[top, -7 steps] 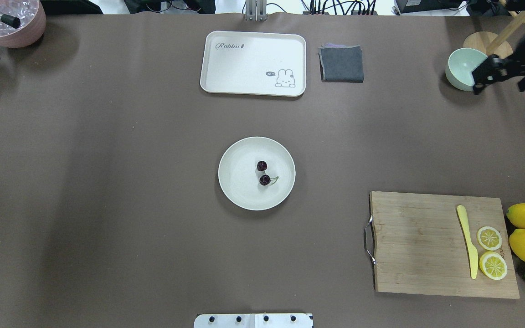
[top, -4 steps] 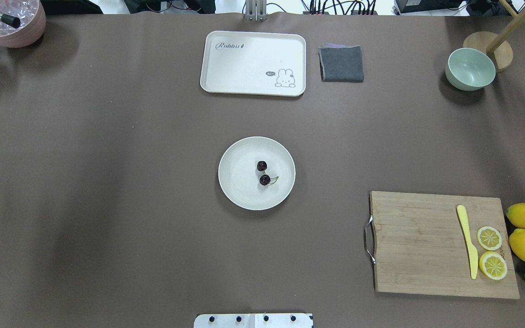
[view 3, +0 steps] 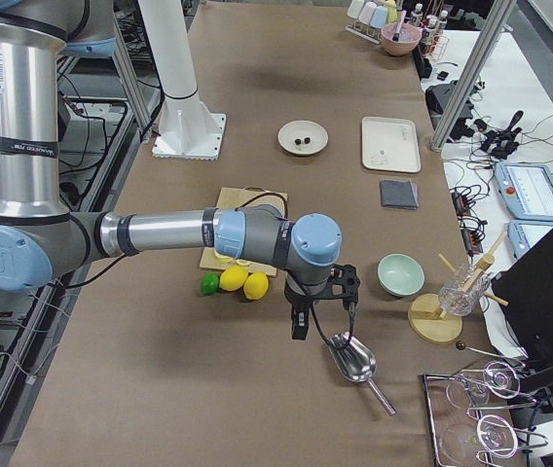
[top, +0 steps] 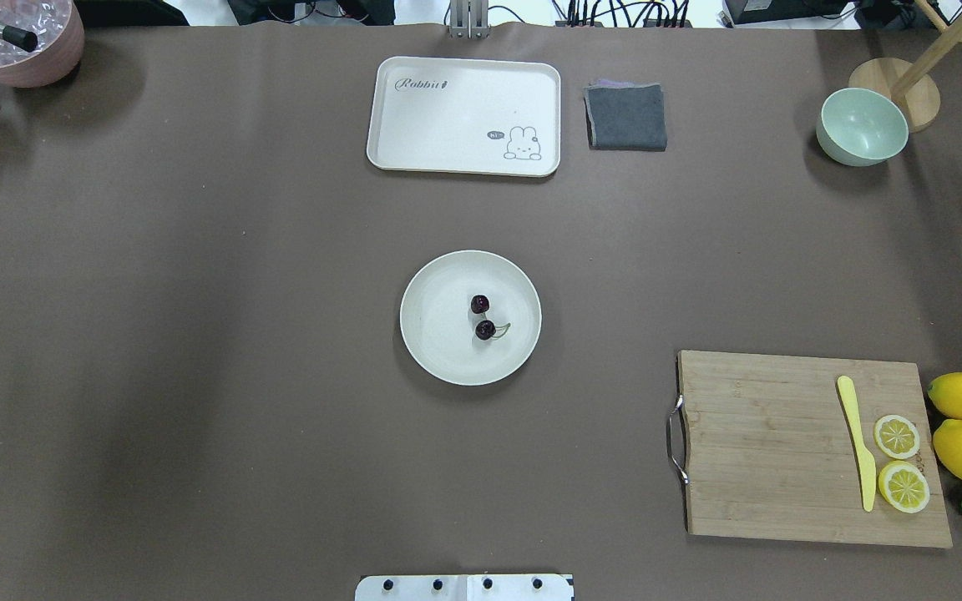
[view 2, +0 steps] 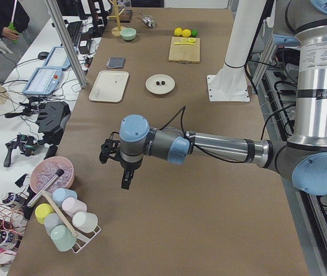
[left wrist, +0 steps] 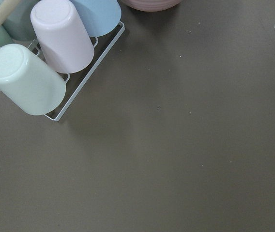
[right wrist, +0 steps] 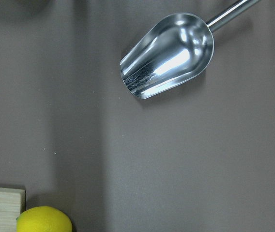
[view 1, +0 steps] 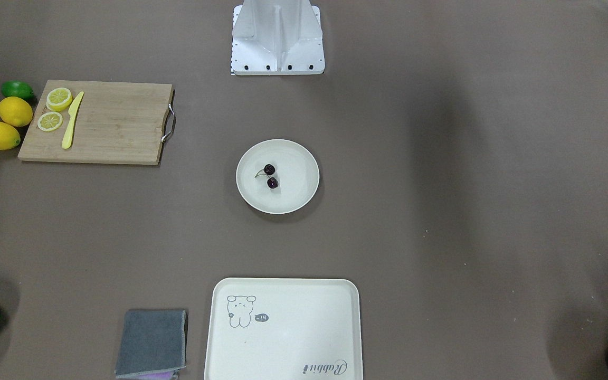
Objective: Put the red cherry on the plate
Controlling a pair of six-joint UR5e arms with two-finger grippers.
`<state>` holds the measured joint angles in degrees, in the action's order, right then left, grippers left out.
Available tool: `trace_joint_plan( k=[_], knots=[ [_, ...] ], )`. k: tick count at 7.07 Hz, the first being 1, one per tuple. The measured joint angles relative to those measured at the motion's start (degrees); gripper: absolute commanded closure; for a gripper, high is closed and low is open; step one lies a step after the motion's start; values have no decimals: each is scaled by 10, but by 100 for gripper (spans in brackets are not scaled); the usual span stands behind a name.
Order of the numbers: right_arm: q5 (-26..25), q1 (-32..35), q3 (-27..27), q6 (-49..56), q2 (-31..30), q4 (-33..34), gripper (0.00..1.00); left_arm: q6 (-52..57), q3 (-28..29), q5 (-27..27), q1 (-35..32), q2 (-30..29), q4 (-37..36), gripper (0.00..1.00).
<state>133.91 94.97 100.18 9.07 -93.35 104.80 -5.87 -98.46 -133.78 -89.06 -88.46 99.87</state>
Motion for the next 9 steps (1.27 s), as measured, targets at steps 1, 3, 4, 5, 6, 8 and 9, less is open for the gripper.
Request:
trace_joint_plan(
  k=[1, 3, 4, 5, 6, 8, 9],
  knots=[
    [1, 3, 0, -2, -3, -6, 0, 0, 1, 2, 0, 0, -1, 2],
    [1, 4, 1, -6, -2, -12, 0, 0, 4, 4, 0, 0, -3, 2],
    [1, 5, 0, -9, 1, -12, 0, -1, 4, 4, 0, 1, -3, 2],
    [1, 5, 0, -11, 3, -13, 0, -1, 6, 4, -1, 1, -3, 2],
    [1, 5, 1, -12, 3, -13, 0, -1, 9, 4, -1, 1, -3, 2],
    [1, 5, 2, -13, 5, -13, 0, 0, 13, 4, -2, 1, -2, 2],
    [1, 5, 2, -13, 5, -13, 0, 0, 14, 4, -3, 1, -2, 2]
  ],
)
